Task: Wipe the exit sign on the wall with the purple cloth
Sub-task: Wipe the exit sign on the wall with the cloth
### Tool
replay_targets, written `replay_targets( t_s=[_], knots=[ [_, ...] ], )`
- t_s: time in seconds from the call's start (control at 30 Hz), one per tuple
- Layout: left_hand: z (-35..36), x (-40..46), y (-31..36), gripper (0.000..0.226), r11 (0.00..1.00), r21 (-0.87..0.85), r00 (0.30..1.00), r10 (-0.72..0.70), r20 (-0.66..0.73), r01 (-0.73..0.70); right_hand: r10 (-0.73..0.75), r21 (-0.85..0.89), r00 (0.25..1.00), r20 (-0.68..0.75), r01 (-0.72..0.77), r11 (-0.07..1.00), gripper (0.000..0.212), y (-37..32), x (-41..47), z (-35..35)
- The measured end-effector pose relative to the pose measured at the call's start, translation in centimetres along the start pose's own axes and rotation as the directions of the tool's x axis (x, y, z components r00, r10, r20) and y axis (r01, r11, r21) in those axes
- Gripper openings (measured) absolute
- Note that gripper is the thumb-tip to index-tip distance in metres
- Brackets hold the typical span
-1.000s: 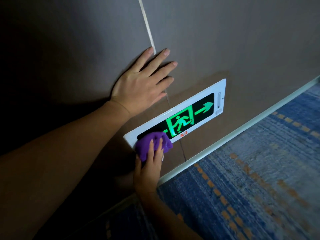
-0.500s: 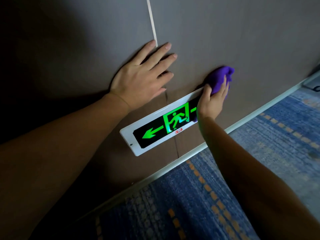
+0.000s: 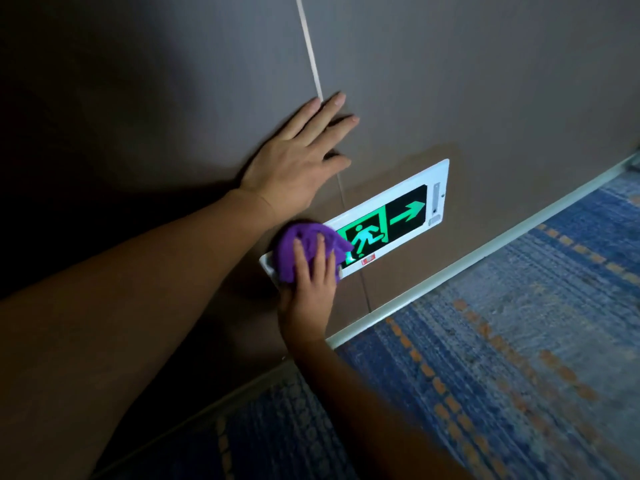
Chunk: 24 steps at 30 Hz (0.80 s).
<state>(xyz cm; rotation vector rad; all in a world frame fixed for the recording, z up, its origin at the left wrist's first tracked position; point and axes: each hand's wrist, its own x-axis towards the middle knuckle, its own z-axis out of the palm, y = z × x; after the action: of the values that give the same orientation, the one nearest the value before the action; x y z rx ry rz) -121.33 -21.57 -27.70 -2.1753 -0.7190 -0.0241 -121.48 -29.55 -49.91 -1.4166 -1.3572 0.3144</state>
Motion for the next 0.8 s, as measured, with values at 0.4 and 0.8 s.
replay_targets(
  t_s=[0.4, 0.8],
  knots=[
    [-6.9, -8.6, 3.6, 0.047, 0.645, -0.493, 0.766, -0.639, 0.073, 0.585, 0.35, 0.386, 0.828, 0.438, -0.525, 0.759, 0.038, -4.1, -1.2, -10.5],
    [-12.6, -14.2, 12.6, 0.015, -0.59, -0.652, 0.523, -0.406, 0.75, 0.476, 0.145, 0.675, 0.758, 0.635, -0.637, 0.373, 0.049, -7.8, 0.2, -24.8]
  ],
)
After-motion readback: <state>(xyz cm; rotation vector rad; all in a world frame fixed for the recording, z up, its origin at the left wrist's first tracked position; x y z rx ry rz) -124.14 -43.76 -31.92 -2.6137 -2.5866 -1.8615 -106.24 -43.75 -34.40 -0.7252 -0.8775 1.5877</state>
